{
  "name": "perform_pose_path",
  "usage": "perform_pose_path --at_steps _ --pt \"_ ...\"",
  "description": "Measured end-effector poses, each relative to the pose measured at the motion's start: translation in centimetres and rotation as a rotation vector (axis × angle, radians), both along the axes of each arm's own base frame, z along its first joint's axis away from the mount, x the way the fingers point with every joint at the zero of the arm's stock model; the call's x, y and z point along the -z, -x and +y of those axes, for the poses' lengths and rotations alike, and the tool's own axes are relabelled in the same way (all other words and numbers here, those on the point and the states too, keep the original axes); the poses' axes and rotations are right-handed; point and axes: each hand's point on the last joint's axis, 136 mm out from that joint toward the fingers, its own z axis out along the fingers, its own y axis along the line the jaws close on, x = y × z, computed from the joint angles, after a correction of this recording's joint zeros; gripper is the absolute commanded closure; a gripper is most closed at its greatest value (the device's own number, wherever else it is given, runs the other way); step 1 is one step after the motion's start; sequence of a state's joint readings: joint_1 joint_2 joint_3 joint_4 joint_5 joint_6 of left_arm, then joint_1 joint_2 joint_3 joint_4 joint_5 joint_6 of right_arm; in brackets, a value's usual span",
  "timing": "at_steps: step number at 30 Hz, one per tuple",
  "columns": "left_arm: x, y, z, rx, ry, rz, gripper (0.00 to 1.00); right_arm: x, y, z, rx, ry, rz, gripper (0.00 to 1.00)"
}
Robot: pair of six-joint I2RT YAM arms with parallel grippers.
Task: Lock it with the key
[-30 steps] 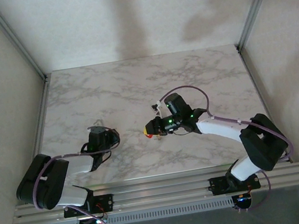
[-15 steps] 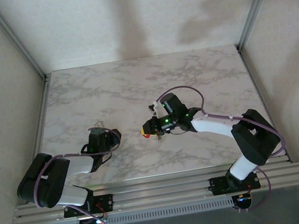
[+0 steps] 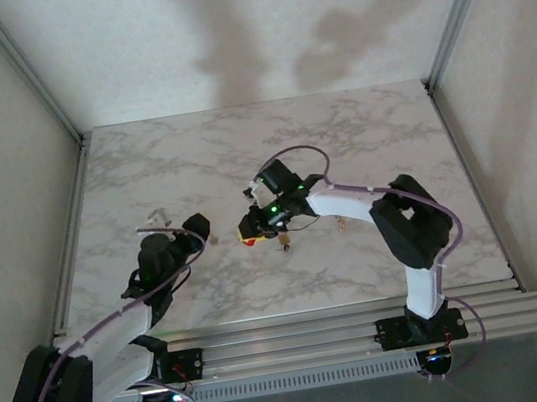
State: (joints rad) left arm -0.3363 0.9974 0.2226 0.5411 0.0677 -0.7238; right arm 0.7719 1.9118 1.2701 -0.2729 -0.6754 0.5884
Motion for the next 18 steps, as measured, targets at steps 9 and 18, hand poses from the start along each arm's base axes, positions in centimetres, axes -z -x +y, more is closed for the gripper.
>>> perform_pose_path --at_steps 9,18 --pt "-1.5 2.2 3.8 -0.145 -0.061 -0.137 0.00 2.0 -0.4 3.2 -0.125 0.097 -0.002 1.00" --pt "-1.7 3.0 5.5 -0.225 -0.085 -0.169 0.00 5.0 -1.6 2.9 -0.158 0.233 0.003 0.93"
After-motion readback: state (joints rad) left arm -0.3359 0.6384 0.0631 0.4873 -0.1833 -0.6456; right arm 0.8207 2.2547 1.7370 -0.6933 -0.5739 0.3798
